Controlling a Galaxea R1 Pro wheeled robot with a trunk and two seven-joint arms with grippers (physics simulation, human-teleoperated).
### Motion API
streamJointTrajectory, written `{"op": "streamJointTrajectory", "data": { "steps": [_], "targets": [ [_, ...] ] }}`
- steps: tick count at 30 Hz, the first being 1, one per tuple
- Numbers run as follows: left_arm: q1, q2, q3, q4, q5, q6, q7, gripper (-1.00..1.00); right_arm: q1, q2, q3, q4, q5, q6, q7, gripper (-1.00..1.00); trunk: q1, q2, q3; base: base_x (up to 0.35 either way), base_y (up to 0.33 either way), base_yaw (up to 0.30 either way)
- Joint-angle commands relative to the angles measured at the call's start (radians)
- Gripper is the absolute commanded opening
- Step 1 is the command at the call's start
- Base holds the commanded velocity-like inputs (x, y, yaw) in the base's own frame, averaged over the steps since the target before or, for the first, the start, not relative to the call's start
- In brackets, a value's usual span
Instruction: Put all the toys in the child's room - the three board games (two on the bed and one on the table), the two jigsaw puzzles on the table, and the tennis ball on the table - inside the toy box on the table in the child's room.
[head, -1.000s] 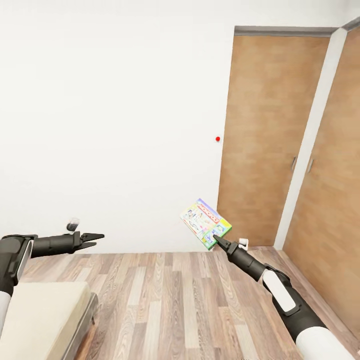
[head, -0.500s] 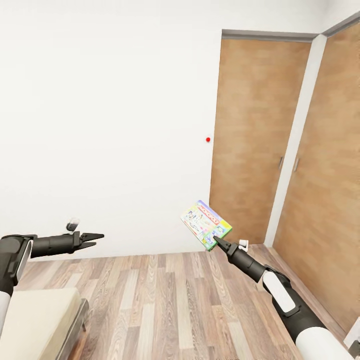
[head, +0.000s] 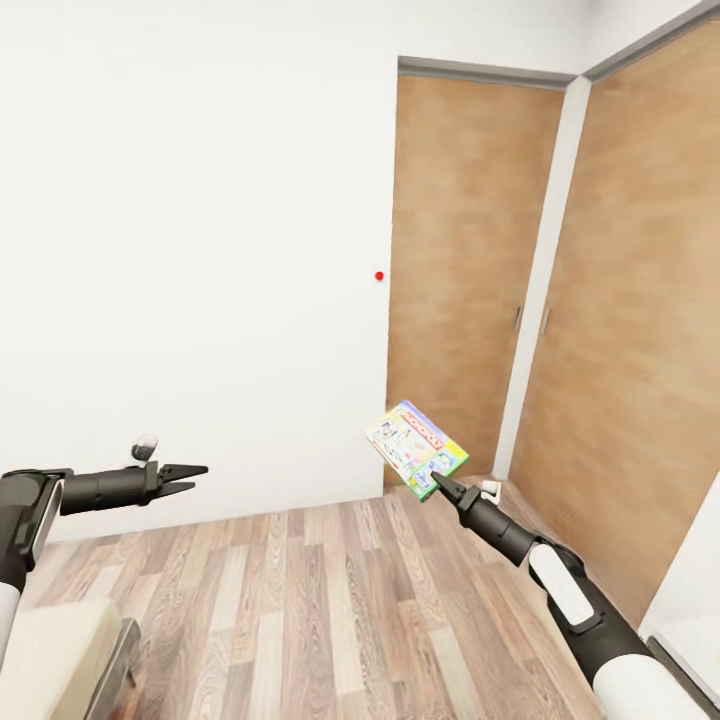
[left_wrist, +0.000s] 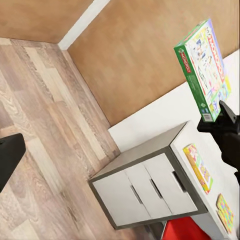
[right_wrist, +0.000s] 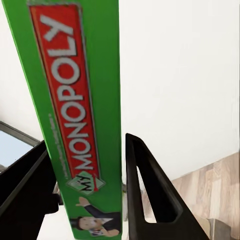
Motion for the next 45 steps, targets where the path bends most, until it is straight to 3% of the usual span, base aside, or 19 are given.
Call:
{"op": "streamJointTrajectory", "data": {
  "steps": [1, 13, 45],
  "targets": [
    [0.0, 0.0, 0.003, -0.001, -0.011, 0.01, -0.012, 1.0, -0.001, -0.001, -0.003, 0.002, -0.012, 0.009, -0.001, -1.0, 0.0, -0.001, -0.001, 0.0, 0.0, -0.265],
    [0.0, 0.0, 0.002, -0.003, -0.011, 0.009, -0.016, 1.0, 0.0, -0.001, -0.021, 0.024, -0.013, 0.014, 0.0, -1.0, 0.0, -0.001, -0.005, -0.063, 0.082, -0.265],
    [0.0, -0.001, 0.002, -0.003, -0.011, 0.008, -0.016, 1.0, -0.001, -0.001, -0.022, 0.03, -0.012, 0.015, -0.004, -1.0, 0.0, -0.001, -0.018, -0.029, 0.085, -0.265]
  ]
}}
